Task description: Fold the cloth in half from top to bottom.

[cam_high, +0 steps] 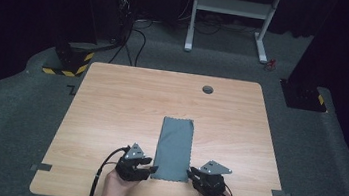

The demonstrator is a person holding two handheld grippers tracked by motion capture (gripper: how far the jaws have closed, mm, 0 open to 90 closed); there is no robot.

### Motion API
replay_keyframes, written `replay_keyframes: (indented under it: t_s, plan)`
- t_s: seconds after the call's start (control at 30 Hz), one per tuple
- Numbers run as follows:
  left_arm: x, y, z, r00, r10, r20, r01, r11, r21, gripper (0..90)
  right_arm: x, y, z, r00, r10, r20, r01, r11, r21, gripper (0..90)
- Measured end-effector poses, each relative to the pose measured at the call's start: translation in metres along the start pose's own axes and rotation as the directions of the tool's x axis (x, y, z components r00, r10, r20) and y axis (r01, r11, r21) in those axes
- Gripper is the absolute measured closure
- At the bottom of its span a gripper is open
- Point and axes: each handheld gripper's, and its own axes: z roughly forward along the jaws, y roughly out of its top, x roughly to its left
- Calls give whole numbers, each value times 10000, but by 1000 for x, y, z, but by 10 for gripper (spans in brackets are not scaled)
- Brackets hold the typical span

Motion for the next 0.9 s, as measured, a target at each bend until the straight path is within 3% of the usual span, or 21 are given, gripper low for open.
replay_keyframes:
  t_s: [0.17, 0.2, 0.3, 0.4, 0.47, 0.6, 0.73, 0.9]
  plan:
    - [12, 11, 10, 9998, 53, -181, -54, 10000, -39, 519, -13, 4, 4, 9997, 192, 128, -189, 9996, -199, 758]
    - [19, 17, 15, 9995, 37, -300, -36, 10000, 31, 518, -18, 6, 8, 9990, 175, 401, -167, 9997, -196, 776]
    - [30, 26, 23, 9991, -52, -410, 56, 9999, 85, 513, -24, 11, 13, 9981, 407, 461, -397, 9990, -215, 796]
    - [40, 38, 29, 9982, 6, -600, -11, 10000, -89, 514, -26, 17, 19, 9980, 198, 599, -188, 9997, -164, 801]
    - [45, 46, 34, 9966, 178, -801, -187, 9998, -101, 517, -26, 23, 28, 9976, -48, 686, 47, 10000, 6, 803]
    - [54, 63, 46, 9888, 472, -1417, -478, 9989, -5, 542, -29, 35, 44, 9984, 43, 571, -59, 9996, 279, 802]
    - [64, 76, 59, 9868, 15, -1618, -43, 9998, -171, 553, -31, 47, 58, 9978, -99, 649, 76, 9993, 356, 801]
    - [66, 89, 73, 9836, 263, -1782, -250, 9996, 97, 549, -39, 57, 69, 9976, 228, 658, -249, 9992, 321, 793]
